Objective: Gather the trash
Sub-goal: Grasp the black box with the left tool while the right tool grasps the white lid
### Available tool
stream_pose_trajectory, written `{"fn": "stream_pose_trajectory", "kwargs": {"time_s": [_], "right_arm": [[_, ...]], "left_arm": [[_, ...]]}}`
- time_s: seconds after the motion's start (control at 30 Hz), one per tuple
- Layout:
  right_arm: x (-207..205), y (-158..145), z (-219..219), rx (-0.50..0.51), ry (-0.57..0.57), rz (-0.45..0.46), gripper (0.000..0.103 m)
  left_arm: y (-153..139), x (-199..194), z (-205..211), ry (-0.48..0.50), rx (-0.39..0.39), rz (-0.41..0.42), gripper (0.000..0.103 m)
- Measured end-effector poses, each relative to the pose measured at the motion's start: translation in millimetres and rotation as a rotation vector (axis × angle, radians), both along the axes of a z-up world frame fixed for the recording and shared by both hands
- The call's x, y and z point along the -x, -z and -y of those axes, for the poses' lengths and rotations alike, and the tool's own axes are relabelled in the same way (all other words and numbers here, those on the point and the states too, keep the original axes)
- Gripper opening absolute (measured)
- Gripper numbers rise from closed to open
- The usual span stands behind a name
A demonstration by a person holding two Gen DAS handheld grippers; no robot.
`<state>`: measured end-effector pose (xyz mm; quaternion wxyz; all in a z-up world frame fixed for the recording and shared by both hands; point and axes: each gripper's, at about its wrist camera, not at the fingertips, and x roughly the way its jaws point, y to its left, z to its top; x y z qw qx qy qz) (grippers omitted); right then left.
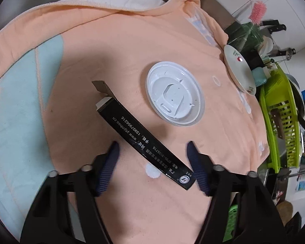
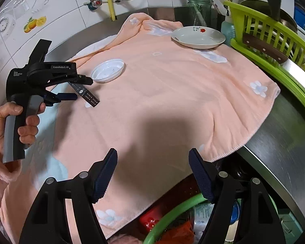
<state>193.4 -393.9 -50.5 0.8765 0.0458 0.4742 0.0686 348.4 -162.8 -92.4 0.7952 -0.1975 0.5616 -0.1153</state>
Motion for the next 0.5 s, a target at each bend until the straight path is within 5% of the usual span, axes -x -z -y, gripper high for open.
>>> {"fn": "stream_pose_trajectory", "kwargs": {"time_s": [0.13, 0.5], "right_arm": [[-9.8, 1.5, -7.0, 0.001, -0.017, 0.0, 0.07], [-73.7, -1.7, -54.2, -0.071, -0.085, 0.008, 0.07]], "left_arm": [[-0.2, 0.4, -3.7, 0.029, 0.017, 0.009, 0.033], [-20.9, 21.5, -44.7, 0.114, -0.021, 0.087, 0.02]]}}
